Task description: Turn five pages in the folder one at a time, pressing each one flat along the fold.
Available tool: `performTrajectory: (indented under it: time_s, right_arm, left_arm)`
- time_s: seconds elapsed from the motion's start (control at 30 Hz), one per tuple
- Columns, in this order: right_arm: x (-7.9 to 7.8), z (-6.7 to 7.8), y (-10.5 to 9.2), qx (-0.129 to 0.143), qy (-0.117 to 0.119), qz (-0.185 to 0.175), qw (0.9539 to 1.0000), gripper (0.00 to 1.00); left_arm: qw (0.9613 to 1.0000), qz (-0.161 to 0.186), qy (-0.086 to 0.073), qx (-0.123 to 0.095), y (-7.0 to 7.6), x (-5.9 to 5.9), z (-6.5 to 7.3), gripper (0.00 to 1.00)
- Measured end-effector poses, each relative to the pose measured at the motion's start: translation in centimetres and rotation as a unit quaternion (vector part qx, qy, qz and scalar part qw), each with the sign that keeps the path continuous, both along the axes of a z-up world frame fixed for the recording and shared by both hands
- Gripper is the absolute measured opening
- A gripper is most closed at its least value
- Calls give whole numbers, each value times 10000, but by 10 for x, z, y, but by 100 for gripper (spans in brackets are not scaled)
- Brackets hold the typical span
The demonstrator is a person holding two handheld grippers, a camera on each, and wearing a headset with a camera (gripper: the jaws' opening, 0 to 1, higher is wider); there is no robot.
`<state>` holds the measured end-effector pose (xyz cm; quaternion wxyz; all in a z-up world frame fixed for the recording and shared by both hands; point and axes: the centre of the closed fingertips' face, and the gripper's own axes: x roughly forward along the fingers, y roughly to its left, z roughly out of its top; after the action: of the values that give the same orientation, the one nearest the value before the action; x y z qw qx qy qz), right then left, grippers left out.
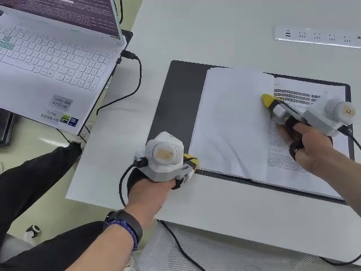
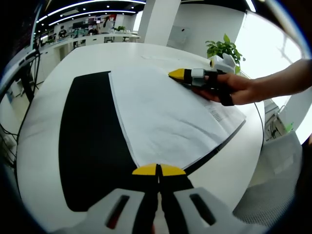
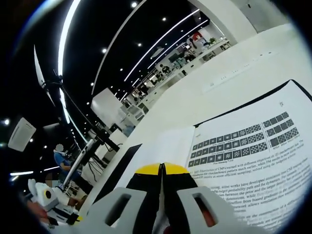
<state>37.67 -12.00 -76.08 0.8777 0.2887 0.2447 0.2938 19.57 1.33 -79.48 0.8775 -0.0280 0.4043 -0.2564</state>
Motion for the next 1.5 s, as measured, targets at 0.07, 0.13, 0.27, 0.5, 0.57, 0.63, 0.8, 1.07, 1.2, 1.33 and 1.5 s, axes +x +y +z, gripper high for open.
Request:
performTrajectory:
  time_s: [0.07, 0.13, 0.27, 0.5, 0.57, 0.63, 0.8, 1.07, 1.2, 1.33, 1.5]
  right_arm:
    - [-6, 1, 0, -20, -35, 27, 10000, 0]
    - [-13, 2, 0, -21, -52, 55, 10000, 0]
    - [-30, 2, 0, 106, -61, 129, 9998, 0]
    - [-54, 4, -1, 226, -32, 184, 9996, 0]
    - [-61, 4, -1, 243, -15, 222, 9995, 0]
    - [-67, 3, 0, 224, -13, 280, 9994, 0]
    - [-83, 3, 1, 246, 19, 381, 9990, 0]
    - [-105, 3, 2, 243, 61, 452, 9987, 0]
    - [-115, 2, 3, 223, 86, 527, 9983, 0]
    - [-123, 2, 2, 226, 102, 558, 9981, 0]
    - [-133, 2, 2, 208, 113, 604, 9979, 0]
  left_arm:
    - [10000, 0, -12, 3, 0, 0, 0, 0]
    - [10000, -1, -17, 8, 0, 0, 0, 0]
    - [10000, -7, -34, 23, 0, -1, 2, 0]
    - [10000, 44, -66, -24, -1, -1, 2, 0]
    - [9999, 62, -86, -26, 0, -1, 3, 0]
    - [9999, 63, -96, -14, 0, -1, 3, 0]
    - [9999, 3, -138, -18, 0, -1, 3, 0]
    - [9998, -38, -162, -87, -1, -2, 4, 0]
    - [9998, -6, -169, -117, 0, -2, 5, 0]
    - [9998, -6, -175, -125, 0, -2, 5, 0]
    - [9997, 27, -197, -165, 0, -2, 5, 0]
